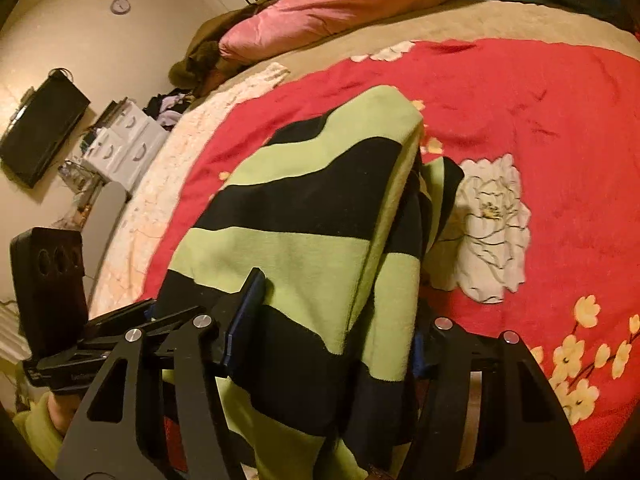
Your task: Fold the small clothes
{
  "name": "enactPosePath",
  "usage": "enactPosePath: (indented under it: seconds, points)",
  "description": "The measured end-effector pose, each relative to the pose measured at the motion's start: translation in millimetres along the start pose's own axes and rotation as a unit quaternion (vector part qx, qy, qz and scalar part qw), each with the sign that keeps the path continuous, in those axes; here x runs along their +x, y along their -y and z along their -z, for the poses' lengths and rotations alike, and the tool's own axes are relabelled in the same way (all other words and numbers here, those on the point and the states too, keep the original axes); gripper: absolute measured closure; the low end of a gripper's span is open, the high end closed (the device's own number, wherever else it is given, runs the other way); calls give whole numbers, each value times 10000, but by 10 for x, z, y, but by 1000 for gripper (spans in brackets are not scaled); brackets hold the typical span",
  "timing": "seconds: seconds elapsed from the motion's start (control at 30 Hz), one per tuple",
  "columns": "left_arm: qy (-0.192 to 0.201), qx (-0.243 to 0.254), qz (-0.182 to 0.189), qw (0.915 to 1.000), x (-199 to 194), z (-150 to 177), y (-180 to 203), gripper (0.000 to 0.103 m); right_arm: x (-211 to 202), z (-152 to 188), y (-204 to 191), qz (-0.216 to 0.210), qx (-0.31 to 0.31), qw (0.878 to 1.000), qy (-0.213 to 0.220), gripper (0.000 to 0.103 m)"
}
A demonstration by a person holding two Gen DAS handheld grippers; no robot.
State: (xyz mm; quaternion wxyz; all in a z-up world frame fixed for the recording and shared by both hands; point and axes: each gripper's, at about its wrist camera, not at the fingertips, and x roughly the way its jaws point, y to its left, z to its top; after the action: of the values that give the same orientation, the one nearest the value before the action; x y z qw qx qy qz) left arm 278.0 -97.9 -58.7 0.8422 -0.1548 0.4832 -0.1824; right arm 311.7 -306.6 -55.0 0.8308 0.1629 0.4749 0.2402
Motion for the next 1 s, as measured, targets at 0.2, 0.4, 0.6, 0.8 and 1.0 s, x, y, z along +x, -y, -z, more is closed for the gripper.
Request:
enactPosePath:
  seconds: [0.2,0.4,0.6,0.8,1.0]
  points:
    - [200,-245,-4,9995,-317,73,-189,51,38,16,-218,-211,-115,9997,-103,50]
    - [200,-348,-179,9990,-465,189,-401,51,205,97,-403,-303,-173,9990,-263,50]
    - [123,-389,-265,9988,-429,260,-492,51,292,203,-439,-83,-292,9989,-353,47]
    - [58,-287,-372,9989,-358,285,-494,40,353,245,-298,87,-219,9988,-419,31]
    - [-50,-285,-392,9988,-273,322,-516,43,444,295,-204,-226,75,9985,-494,45]
